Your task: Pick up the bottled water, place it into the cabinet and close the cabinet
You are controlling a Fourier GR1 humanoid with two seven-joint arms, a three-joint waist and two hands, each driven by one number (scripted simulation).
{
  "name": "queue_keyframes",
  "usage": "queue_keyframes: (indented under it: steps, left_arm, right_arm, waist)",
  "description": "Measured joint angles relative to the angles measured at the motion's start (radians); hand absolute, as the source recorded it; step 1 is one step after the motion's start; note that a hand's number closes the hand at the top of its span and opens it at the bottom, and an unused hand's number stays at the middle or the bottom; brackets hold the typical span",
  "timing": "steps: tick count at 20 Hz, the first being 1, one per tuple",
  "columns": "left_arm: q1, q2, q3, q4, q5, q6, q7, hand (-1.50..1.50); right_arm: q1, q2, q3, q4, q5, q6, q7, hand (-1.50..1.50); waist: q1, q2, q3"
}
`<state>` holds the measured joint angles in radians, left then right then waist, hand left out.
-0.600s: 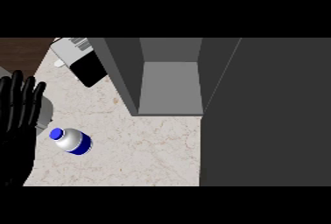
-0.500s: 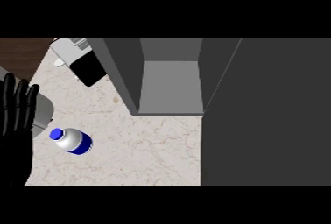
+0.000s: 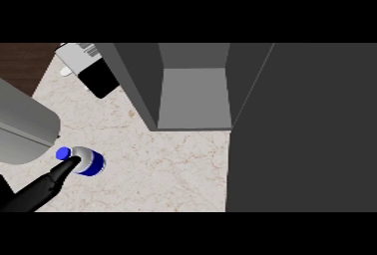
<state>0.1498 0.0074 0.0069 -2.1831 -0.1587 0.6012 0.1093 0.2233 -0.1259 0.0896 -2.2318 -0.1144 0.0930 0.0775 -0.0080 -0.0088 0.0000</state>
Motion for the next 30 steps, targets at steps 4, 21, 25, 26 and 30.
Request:
queue_keyframes:
  steps: [4, 21, 25, 26, 30]
  left_arm:
    - [0.059, -0.004, -0.175, -0.061, -0.109, 0.192, 0.061, -1.5]
    - [0.2, -0.007, -0.556, -0.121, -0.448, 0.455, 0.182, -1.5]
    - [0.188, -0.007, -0.541, -0.092, -0.439, 0.472, 0.182, -1.5]
    - [0.178, -0.007, -0.531, -0.076, -0.426, 0.477, 0.178, -1.5]
    - [0.176, -0.002, -0.499, -0.048, -0.381, 0.493, 0.177, -1.5]
  right_arm:
    - [0.102, -0.02, -0.002, -0.099, -0.065, 0.042, 0.028, -1.5]
    - [0.398, -0.02, -0.006, -0.206, -0.081, 0.159, -0.063, -1.5]
    - [0.458, -0.012, 0.005, -0.208, -0.076, 0.189, -0.116, -1.5]
    - [0.468, -0.014, 0.003, -0.21, -0.075, 0.193, -0.121, -1.5]
    - [0.498, -0.018, -0.018, -0.209, -0.074, 0.216, -0.153, -1.5]
  waist:
    - [-0.003, 0.002, 0.001]
    - [-0.005, 0.004, 0.001]
    - [-0.007, 0.004, 0.0]
    - [-0.007, 0.005, 0.0]
    - [-0.005, 0.005, -0.001]
